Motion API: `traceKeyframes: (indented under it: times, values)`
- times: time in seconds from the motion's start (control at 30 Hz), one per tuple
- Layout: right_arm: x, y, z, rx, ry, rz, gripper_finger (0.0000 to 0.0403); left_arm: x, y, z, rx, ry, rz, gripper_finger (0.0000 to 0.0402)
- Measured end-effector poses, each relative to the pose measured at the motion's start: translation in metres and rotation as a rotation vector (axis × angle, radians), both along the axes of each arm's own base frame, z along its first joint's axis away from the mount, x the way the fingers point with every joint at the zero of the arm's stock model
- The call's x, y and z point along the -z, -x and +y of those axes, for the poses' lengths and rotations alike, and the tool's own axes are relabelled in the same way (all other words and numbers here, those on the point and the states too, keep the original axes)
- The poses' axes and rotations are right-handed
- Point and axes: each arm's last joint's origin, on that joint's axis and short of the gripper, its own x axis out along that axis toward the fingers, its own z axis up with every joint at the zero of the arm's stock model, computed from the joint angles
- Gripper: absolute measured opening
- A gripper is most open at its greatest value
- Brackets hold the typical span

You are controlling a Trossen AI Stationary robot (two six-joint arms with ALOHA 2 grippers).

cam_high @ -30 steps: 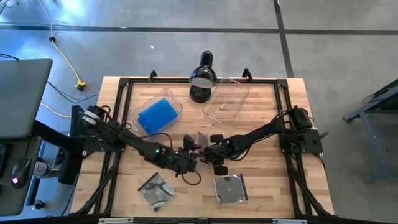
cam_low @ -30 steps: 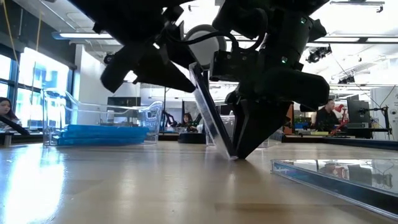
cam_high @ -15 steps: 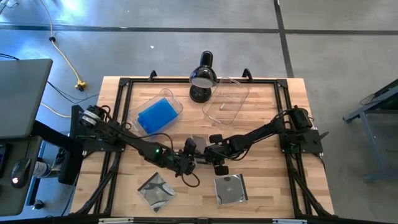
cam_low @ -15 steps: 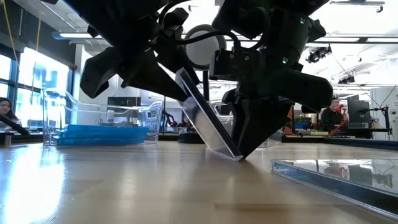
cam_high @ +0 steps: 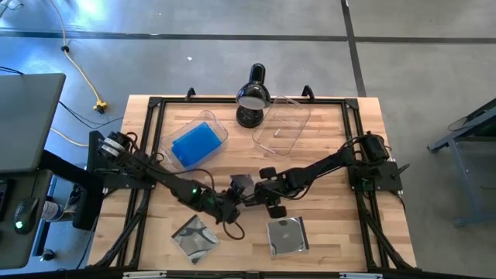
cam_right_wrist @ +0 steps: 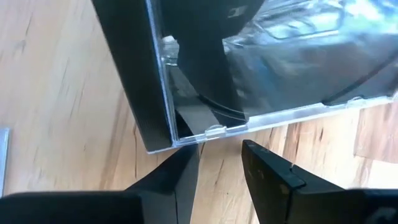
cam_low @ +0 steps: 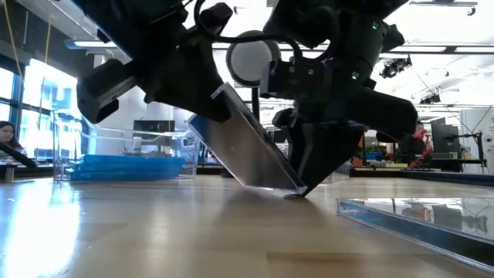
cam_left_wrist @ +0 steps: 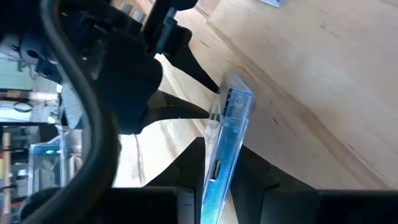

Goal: Pick & place jewel cases by type
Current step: Put the center black CD case into the right transparent bin

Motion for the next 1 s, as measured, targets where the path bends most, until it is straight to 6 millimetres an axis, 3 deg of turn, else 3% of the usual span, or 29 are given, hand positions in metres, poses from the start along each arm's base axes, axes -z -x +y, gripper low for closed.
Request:
traceKeyframes:
  times: [0.47, 0.73, 1.0]
  values:
    - [-0.038, 0.015, -0.001, -0.056, -0.085, 0.005, 0.0124, -0.002, 0.003, -0.006, -0.045, -0.041, -0.038, 0.0055]
    - [-0.046, 0.022, -0.003, -0.021, -0.065, 0.035, 0.0124, -0.003, 0.002, -0.006, -0.048, -0.048, -0.039, 0.0055]
    - [-0.047, 0.034, -0.006, -0.012, -0.037, 0.132, 0.0124, -0.020, -0.007, -0.010, -0.063, -0.037, -0.095, 0.0055]
